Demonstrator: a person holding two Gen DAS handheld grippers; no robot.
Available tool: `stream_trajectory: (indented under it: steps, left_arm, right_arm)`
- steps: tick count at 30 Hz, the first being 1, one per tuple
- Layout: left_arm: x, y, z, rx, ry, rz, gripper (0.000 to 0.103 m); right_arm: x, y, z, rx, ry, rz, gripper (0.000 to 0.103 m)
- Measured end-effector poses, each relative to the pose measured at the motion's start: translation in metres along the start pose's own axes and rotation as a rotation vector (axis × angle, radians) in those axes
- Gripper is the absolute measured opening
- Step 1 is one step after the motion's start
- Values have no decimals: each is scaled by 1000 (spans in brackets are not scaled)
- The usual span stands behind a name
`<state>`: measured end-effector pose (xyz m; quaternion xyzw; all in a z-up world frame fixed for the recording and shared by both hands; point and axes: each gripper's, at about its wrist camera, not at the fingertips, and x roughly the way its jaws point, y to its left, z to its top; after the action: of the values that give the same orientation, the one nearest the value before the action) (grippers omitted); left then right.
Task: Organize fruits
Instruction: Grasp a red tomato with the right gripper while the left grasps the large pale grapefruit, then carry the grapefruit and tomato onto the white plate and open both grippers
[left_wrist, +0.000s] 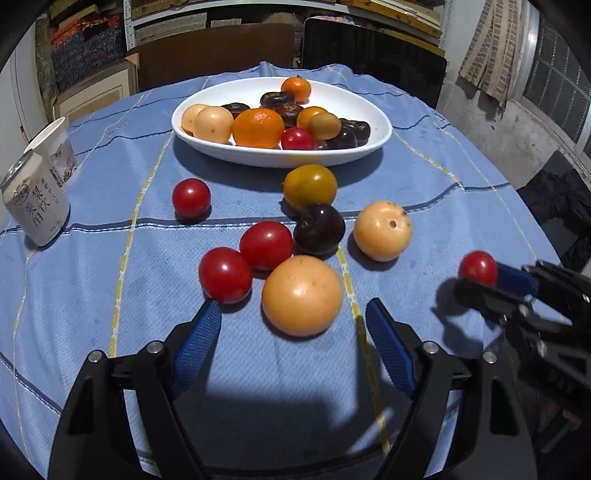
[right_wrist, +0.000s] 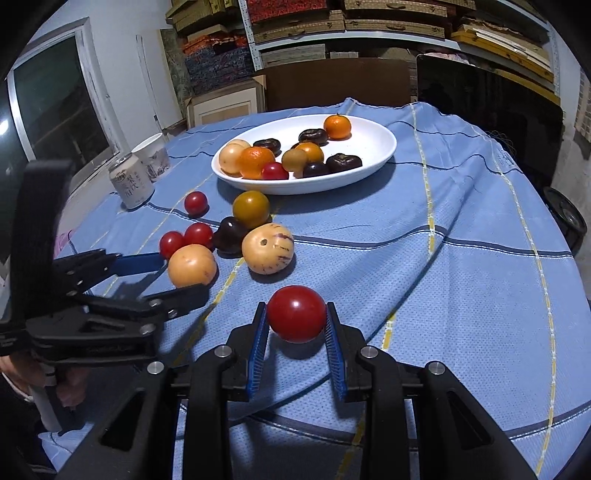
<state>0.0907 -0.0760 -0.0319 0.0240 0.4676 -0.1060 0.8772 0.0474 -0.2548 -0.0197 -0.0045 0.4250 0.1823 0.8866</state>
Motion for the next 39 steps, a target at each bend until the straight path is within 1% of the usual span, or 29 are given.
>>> stream_trajectory:
  steps: [2, 5, 7, 11, 12, 13, 15, 21, 27, 30, 34, 39]
  left_arm:
    - [4, -1, 2, 1, 6, -5, 78]
    - [7, -5, 5, 10, -2, 9, 76]
    - [8, -6, 8, 12, -7, 6, 68]
    - [8, -6, 9, 3, -18, 16, 60]
    - [8, -6, 9, 11, -22, 29, 52]
    - [8, -7, 8, 18, -24, 35, 48]
    - [7, -7, 8, 15, -23, 22, 44]
    - [3, -5, 5, 4, -13, 20, 44]
    - [-4, -1, -2, -14, -6, 19, 44]
    - [-13, 5, -6, -27, -19, 20, 44]
    - [-26, 18, -13, -53, -38, 30, 44]
    - [-42, 36, -17, -75, -59, 49, 44]
  right_arm:
    - [1, 0, -1, -2, 3, 1, 31]
    - [3, 1, -1, -5, 9, 0, 31]
    - [3, 2, -1, -7, 11, 1, 31]
    - [4, 3, -2, -6, 14, 0, 31]
    - [4, 2, -2, -5, 14, -1, 32]
    - [4, 2, -2, -4, 13, -1, 32]
    - [5, 2, -2, -3, 15, -1, 32]
    - [8, 0, -2, 11, 18, -1, 32]
    - [5, 1, -2, 9, -1, 32, 32]
    - [4, 1, -2, 14, -14, 60, 32]
    - [6, 2, -2, 20, -11, 73, 32]
    - [0, 4, 0, 23, -54, 106, 32]
